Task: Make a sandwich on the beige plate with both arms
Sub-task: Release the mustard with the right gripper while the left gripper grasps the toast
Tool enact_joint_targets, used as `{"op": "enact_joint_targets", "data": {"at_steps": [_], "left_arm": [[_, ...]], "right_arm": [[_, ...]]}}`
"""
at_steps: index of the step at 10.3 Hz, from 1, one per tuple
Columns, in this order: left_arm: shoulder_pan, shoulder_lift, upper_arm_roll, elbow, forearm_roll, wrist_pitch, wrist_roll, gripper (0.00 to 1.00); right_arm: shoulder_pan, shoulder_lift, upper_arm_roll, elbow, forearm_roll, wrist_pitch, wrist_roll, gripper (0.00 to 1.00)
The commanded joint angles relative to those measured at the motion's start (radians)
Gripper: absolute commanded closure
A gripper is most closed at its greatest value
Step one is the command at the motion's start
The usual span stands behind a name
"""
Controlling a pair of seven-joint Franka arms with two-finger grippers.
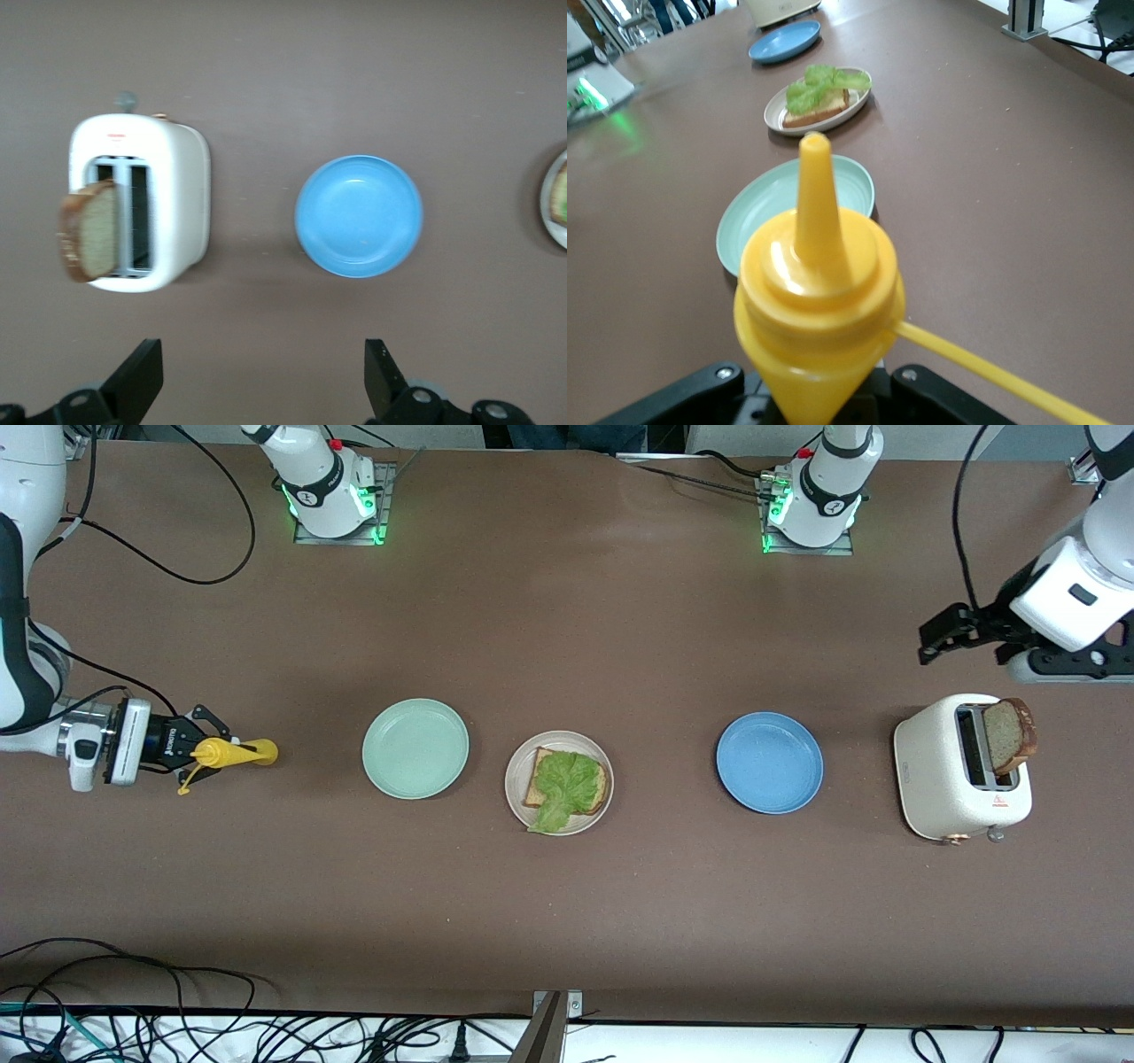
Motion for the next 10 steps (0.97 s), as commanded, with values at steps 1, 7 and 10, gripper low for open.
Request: {"op": "enact_joint_targets", "data": {"at_steps": [1,7,10], "left_arm": [[0.018,0.038,-0.004,0.035,0.058,-0.01,0.078,0.0],[0.165,0.148,-0.004,0.038,0.052,0.049,0.267,0.0],[0.231,0.223,-0.004,0.016,0.063,0.108,0.307,0.0]], "right_arm": [[0.001,-0.028,0.002,-0.049,0.031,0.048,-0.106,1.0],[0.004,0.012,0.004,-0.149,0.125,0.137,-0.322,1.0],[0.005,0.012,0.004,-0.153,0.125,0.147,-0.334,1.0]]}}
